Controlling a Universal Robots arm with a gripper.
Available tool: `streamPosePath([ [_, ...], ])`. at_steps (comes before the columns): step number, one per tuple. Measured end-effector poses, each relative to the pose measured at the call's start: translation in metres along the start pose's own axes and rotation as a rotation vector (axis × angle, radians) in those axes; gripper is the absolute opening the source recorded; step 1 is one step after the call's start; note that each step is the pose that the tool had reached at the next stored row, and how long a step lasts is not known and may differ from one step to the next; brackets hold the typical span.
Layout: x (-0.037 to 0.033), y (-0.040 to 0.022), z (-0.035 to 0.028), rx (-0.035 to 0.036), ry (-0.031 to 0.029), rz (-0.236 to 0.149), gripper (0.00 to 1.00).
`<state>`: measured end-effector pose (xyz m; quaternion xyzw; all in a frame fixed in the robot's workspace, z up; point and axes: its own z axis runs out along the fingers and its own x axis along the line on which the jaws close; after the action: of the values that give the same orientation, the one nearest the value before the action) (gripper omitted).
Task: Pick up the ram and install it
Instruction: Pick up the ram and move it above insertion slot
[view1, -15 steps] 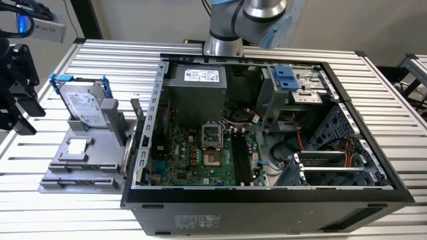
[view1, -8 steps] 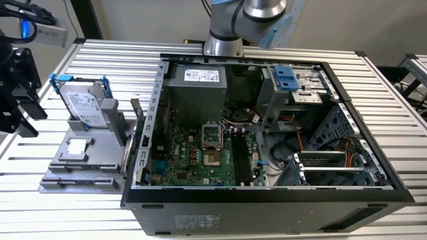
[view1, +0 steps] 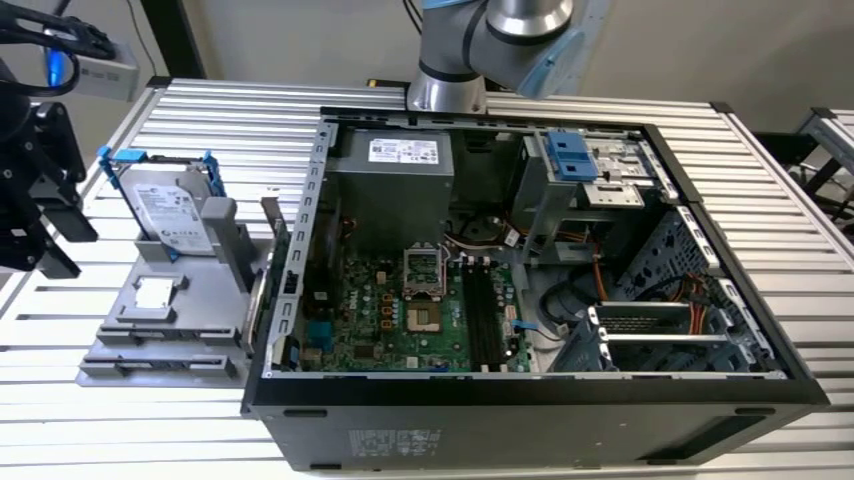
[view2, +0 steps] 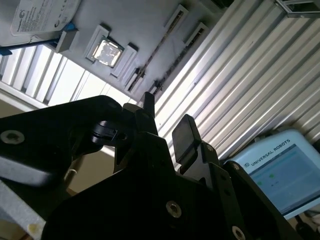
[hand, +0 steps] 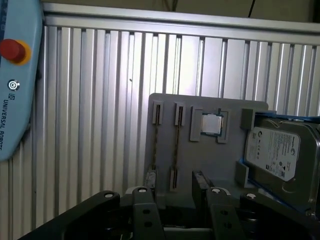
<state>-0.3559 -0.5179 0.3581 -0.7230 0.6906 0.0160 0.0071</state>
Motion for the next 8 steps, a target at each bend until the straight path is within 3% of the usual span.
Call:
streamPosePath([
  [8,0.0002,-0.0002,0.0043,0.0001,0.0,0.001,1.0],
])
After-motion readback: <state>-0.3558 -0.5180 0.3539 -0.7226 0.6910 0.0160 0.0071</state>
